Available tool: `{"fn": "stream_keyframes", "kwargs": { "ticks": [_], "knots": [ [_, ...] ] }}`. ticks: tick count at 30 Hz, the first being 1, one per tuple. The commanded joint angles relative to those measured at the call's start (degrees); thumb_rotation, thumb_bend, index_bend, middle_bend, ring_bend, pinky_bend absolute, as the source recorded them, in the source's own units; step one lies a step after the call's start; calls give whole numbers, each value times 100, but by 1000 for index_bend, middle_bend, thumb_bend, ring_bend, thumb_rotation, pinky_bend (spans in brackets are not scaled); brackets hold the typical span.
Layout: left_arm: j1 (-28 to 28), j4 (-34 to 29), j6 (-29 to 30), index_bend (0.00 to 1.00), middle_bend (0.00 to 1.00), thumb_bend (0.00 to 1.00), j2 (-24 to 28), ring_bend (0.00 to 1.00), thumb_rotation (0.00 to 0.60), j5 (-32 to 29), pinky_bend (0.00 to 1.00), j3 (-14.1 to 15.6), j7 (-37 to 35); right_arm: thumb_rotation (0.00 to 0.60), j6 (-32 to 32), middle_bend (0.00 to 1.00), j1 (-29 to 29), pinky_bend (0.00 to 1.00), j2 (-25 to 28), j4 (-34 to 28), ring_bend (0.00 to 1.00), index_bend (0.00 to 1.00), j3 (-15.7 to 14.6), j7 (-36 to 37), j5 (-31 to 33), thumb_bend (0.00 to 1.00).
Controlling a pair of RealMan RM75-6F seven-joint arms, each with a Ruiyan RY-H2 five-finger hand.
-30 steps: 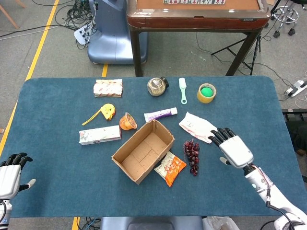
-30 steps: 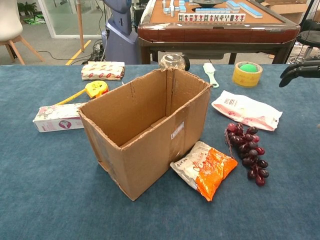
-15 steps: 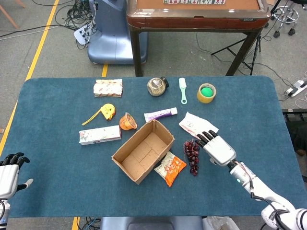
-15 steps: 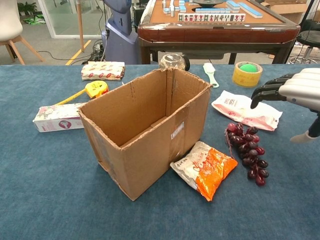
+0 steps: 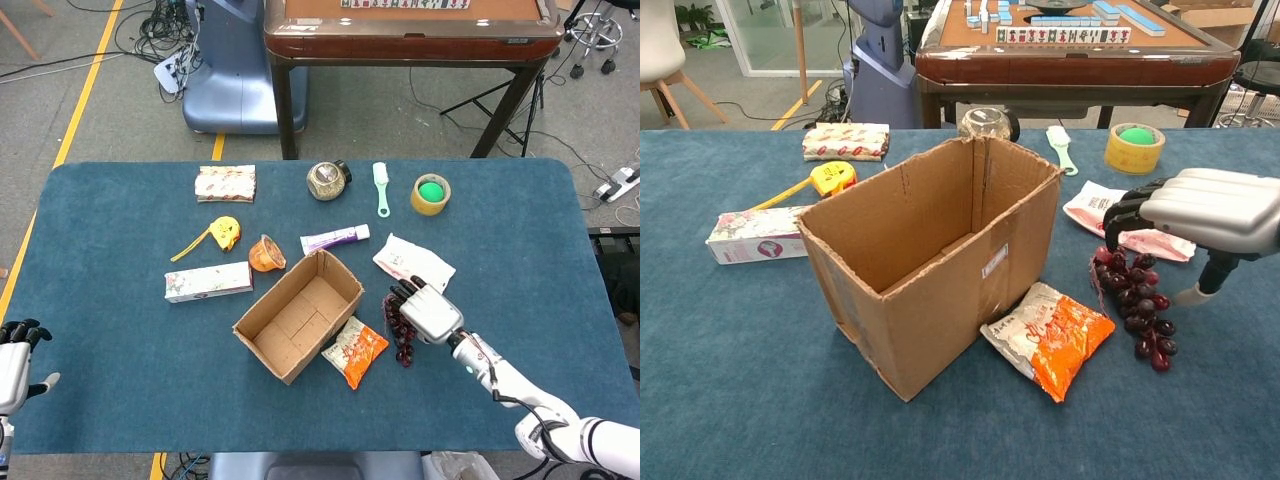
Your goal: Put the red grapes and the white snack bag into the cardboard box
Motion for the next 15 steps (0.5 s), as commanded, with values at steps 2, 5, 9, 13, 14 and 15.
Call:
{"fn": "stream_keyframes", "kwargs": {
  "ticks": [2, 5, 9, 13, 14, 15],
  "knots": [
    [-2, -40, -11, 410, 272, 56, 47, 209, 600, -50, 363, -8, 47, 600, -152, 200, 121, 205, -126, 107, 134, 323, -11, -1, 98, 52],
    [5, -85, 13, 410, 272, 55, 101, 209, 600, -123, 363, -43, 73, 600, -272, 200, 207, 205, -171, 138, 134, 323, -9, 6, 188, 65],
    [9, -126, 57, 411, 273, 56, 153, 209, 600, -161, 363, -68, 135, 600, -445, 203, 305, 205, -191, 133, 134, 323, -8, -15, 342, 133],
    [15, -155, 89, 411, 273, 56, 201, 209, 600, -191, 362, -78, 198, 600, -527, 249, 359, 225, -210, 135, 138, 328, -17, -38, 475, 245],
    [16, -161, 98, 411, 273, 55, 214, 209, 600, -200, 362, -82, 210, 600, -515, 271, 363, 247, -219, 140, 151, 333, -23, -51, 494, 289],
    [18, -181, 100, 411, 273, 55, 221, 209, 600, -217, 362, -90, 192, 600, -485, 295, 364, 270, -229, 158, 174, 341, -27, -79, 494, 328]
  ]
}}
